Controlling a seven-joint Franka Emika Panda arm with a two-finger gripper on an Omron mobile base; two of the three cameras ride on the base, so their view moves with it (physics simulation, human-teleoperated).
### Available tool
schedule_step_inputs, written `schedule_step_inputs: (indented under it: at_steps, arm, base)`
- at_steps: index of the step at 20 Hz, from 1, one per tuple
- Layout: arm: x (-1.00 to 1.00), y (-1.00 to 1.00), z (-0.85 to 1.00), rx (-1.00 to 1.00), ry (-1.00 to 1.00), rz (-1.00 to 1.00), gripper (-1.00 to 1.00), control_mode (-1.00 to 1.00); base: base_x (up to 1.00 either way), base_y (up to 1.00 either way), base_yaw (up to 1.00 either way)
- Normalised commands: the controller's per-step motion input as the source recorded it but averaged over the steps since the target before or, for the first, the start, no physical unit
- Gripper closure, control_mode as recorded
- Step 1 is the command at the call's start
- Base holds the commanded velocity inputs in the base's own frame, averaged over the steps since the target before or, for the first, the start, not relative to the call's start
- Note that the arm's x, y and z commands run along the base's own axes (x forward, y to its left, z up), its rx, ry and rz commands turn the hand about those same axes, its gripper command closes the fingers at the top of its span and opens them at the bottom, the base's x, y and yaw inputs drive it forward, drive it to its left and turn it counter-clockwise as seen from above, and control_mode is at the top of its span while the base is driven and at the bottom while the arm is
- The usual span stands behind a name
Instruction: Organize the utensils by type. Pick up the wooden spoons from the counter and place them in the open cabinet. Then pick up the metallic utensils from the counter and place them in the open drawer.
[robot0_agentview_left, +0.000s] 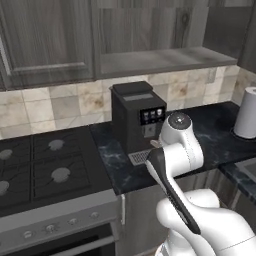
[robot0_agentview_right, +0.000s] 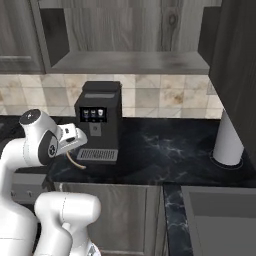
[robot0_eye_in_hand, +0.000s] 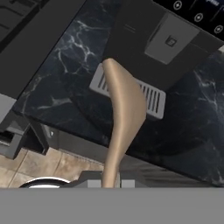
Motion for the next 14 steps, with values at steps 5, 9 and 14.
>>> schedule_step_inputs:
  at_steps: [5,9,14]
  arm:
    - [0.0,0.0,0.0,0.0,0.0,0.0,1.0,1.0]
    - [0.0,0.0,0.0,0.0,0.0,0.0,1.0,1.0]
    - [0.0,0.0,0.0,0.0,0.0,0.0,1.0,1.0]
  base:
    - [0.41,-0.03,0.09]
    - [0.22,-0.05,0.08]
    - [0.12,-0.08,0.08]
